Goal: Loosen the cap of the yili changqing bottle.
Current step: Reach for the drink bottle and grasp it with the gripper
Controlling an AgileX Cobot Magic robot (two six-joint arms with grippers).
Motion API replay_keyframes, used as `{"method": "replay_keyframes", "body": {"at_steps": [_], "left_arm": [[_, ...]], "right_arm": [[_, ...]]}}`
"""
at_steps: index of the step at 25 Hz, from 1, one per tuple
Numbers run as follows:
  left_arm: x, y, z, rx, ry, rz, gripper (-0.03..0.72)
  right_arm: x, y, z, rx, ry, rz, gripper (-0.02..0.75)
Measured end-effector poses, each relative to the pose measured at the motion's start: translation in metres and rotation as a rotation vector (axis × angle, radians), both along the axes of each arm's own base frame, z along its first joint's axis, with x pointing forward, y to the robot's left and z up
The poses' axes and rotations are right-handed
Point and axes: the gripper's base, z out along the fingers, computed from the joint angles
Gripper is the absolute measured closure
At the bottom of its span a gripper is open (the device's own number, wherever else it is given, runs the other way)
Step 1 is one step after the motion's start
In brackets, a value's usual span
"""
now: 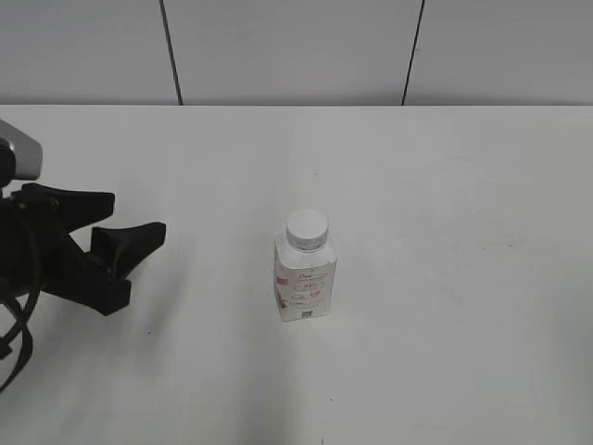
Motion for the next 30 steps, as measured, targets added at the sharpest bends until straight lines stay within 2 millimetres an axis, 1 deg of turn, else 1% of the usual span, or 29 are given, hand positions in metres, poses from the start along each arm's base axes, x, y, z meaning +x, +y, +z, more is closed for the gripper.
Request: {"method": "replay_keyframes", "body": {"at_steps": [6,10,13,16,21,25,30], "left_arm": [[-0.002,-0.011,-0.015,0.012,0.026,-0.145,0.228],[-0.003,-0.017,-0.030,0.038,0.067,-0.240,0.228],[0.000,-0.022,-0.038,0.041,0.085,-0.315,0.228],[0.006,-0.027,-0.042,0.025,0.073,-0.383,0.228],[0.017,-0.035,-0.050,0.047,0.062,-0.498,0.228],[0.034,-0.039,-0.053,0.046,0.041,-0.536,0.228],[0.046,-0.044,-0.056,0.053,0.024,-0.569,0.206]], "right_arm": [[0.000,0.000,0.000,0.000,0.000,0.000,0.160],[0.000,0.000,0.000,0.000,0.000,0.000,0.160],[0.000,0.000,0.000,0.000,0.000,0.000,0.160],[0.000,0.000,0.000,0.000,0.000,0.000,0.160],[0.000,0.000,0.000,0.000,0.000,0.000,0.160],[0.000,0.000,0.000,0.000,0.000,0.000,0.160],[0.000,0.000,0.000,0.000,0.000,0.000,0.160]]}}
